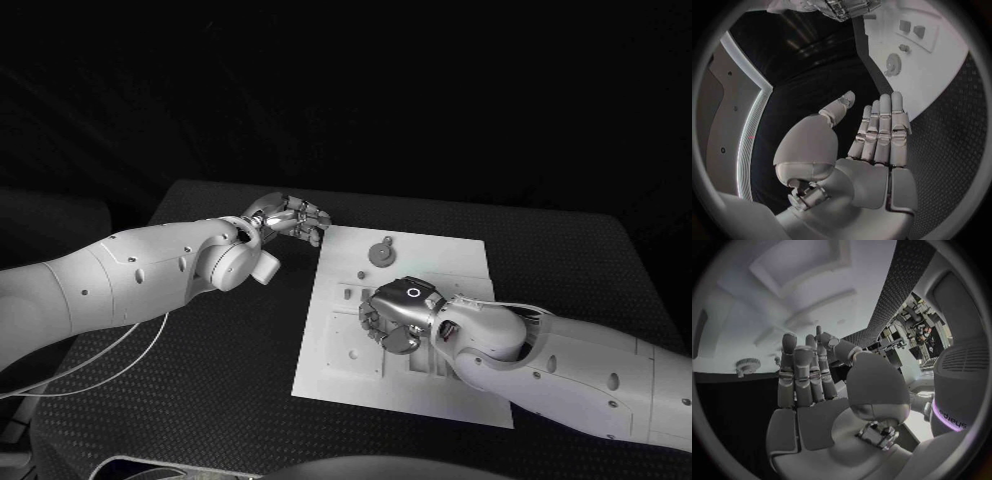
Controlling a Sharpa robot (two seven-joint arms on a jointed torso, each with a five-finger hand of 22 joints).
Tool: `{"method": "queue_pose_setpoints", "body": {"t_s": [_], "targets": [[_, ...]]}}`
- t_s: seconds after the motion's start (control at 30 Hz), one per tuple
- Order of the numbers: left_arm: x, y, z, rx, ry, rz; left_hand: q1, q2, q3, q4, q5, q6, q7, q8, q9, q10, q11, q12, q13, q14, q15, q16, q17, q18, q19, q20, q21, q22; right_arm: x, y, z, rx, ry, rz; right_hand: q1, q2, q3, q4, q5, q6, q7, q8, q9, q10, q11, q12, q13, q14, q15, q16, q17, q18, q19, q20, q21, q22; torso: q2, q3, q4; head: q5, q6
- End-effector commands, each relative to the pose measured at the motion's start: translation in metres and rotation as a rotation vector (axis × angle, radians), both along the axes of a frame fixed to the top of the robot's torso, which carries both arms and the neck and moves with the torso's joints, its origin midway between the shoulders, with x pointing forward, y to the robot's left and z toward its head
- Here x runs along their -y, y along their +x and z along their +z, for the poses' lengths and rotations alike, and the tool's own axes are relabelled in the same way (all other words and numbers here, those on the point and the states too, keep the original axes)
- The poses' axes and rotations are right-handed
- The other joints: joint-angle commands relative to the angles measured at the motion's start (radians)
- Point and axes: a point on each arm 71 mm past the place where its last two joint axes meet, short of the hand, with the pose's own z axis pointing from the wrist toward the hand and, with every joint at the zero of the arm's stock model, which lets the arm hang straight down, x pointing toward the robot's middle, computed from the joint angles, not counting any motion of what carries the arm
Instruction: Assemble the parts on the task board
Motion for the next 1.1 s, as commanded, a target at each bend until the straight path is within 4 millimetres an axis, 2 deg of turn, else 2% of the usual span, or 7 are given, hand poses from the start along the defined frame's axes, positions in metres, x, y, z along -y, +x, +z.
{"method": "queue_pose_setpoints", "body": {"t_s": [0.03, 0.83, 1.1], "targets": [[0.0023, 0.0001, 0.0021, 0.010, -0.014, -0.007, -0.013, 0.000, -0.005, 0.003, -0.002, 0.004, -0.002, 0.005, -0.001, 0.005, 0.001, 0.005, -0.001, 0.003, 0.002, -0.006, 0.002, 0.011, 0.008, -0.001, -0.006, -0.001, -0.0004, -0.0013, -0.0034, 0.000, -0.028, 0.010, 0.003, 0.008, 0.005, 0.000, 0.003, -0.005, 0.002, 0.001, 0.002, 0.034, -0.028, 0.001, 0.064, -0.016, -0.020, 0.005, -0.001, 0.013, -0.001, -0.004, 0.005, 0.026, 0.000, -0.0005, -0.0003, 0.001, -0.001], [0.0016, -0.0002, 0.0018, 0.005, -0.014, -0.010, -0.015, 0.000, -0.006, 0.004, -0.002, 0.002, -0.001, 0.005, -0.002, 0.004, 0.002, 0.003, -0.003, 0.003, 0.003, -0.009, 0.004, 0.011, 0.008, 0.000, -0.008, -0.002, 0.0044, 0.0015, -0.0084, 0.006, -0.052, -0.006, 0.001, 0.009, 0.005, 0.000, 0.003, -0.005, 0.001, -0.001, 0.008, 0.035, -0.029, -0.001, 0.070, -0.016, -0.020, 0.008, -0.002, 0.013, -0.004, -0.004, 0.011, 0.026, 0.000, 0.0003, -0.0005, 0.004, -0.006], [0.0021, -0.0004, 0.0018, 0.002, -0.015, -0.013, -0.015, 0.000, -0.006, 0.005, -0.002, 0.002, -0.001, 0.005, -0.002, 0.004, 0.002, 0.003, -0.004, 0.002, 0.003, -0.010, 0.005, 0.011, 0.008, 0.000, -0.009, -0.002, 0.0033, 0.0010, -0.0106, -0.008, -0.073, 0.000, 0.001, 0.009, 0.005, 0.000, 0.003, -0.005, 0.001, -0.002, 0.010, 0.035, -0.029, -0.001, 0.072, -0.016, -0.020, 0.009, -0.003, 0.013, -0.004, -0.004, 0.013, 0.026, 0.000, -0.0007, 0.0003, 0.005, -0.008]]}}
